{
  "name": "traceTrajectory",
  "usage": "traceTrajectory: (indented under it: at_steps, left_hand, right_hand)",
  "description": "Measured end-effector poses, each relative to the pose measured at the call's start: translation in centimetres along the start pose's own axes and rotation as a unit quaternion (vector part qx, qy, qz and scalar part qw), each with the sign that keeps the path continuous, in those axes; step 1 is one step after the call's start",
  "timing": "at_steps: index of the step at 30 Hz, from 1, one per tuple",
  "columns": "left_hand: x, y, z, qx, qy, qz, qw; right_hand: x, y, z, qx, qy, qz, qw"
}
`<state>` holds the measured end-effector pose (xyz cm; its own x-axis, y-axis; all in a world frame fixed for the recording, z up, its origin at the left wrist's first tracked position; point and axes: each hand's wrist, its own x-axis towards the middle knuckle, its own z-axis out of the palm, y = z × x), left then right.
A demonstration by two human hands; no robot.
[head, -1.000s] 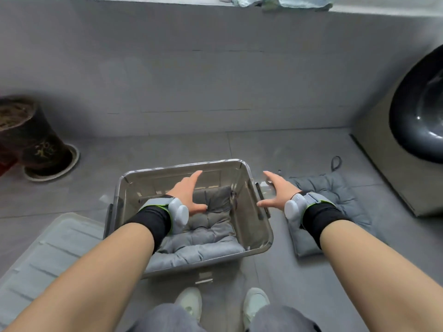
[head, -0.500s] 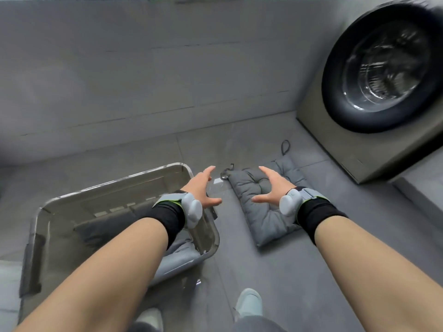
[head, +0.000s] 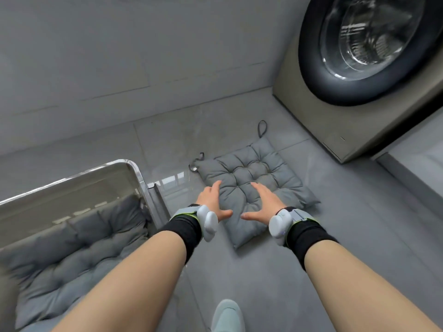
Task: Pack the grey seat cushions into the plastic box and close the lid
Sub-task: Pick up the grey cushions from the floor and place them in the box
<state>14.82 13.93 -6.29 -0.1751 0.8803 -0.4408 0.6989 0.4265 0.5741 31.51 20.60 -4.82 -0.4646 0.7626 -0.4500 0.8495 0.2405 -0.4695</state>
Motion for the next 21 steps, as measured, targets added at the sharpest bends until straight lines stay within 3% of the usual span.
traceTrajectory:
  at_steps: [11,21]
  left_hand:
    - [6.4,-2.6,9.4,-0.018,-0.032,-0.098,0.994]
    - [8.9,-4.9,15.8,-0.175,-0.07,-0.201,0.961]
  right_hand:
    - [4.9,6.9,5.8,0.015,-0.034,0.047,0.998]
    - [7.2,11.3,10.5,0.023,-0.063,0.094,0.993]
